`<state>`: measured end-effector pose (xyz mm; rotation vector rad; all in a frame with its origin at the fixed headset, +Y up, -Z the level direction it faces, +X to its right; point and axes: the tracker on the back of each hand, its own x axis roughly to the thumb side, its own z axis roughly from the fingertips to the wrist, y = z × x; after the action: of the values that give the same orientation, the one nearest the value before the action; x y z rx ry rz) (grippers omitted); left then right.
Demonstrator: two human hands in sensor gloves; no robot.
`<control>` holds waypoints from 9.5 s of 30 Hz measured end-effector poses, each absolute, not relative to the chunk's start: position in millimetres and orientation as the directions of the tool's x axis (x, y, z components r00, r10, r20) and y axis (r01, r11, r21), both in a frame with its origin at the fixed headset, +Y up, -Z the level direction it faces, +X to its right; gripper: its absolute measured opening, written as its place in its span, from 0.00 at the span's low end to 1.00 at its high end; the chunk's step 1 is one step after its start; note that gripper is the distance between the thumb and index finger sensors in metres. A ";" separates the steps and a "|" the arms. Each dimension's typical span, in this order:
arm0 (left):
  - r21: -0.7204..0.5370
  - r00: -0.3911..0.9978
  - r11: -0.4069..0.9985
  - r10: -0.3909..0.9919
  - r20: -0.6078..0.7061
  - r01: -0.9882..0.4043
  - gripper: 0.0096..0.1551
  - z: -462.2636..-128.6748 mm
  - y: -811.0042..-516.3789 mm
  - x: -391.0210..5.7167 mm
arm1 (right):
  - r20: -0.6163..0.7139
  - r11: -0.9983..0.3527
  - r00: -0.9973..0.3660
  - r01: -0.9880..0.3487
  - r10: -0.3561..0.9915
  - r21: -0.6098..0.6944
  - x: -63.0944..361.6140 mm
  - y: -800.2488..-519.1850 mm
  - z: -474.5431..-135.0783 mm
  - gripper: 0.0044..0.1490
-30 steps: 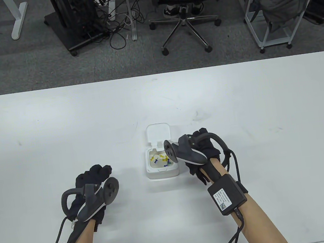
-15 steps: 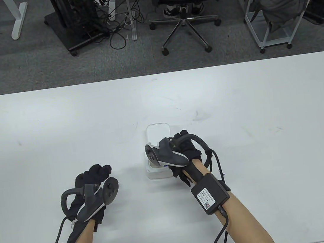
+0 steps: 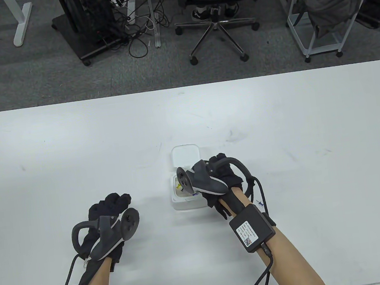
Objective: Press to open box and store push pins
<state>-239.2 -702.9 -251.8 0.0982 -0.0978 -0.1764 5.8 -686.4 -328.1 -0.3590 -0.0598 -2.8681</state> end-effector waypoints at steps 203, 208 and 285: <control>0.100 0.981 0.981 -0.178 0.083 0.169 0.32 -252.2 -700.9 -239.8 | 0.275 -0.981 -0.944 0.193 -0.181 0.017 63.7 -714.9 -301.0 0.29; 0.097 0.981 0.981 -0.175 0.084 0.167 0.32 -252.1 -701.4 -239.9 | 0.268 -0.986 -0.951 0.164 -0.158 0.001 48.1 -700.6 -312.0 0.29; 0.106 0.981 0.978 -0.185 0.060 0.178 0.32 -244.5 -703.5 -243.5 | -0.001 -0.967 -0.970 0.242 -0.243 0.082 137.0 -761.8 -272.1 0.30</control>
<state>-243.5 -703.5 -244.5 0.1006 -0.0694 -0.1825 137.0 -761.8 -272.1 0.0158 -0.1183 -2.8938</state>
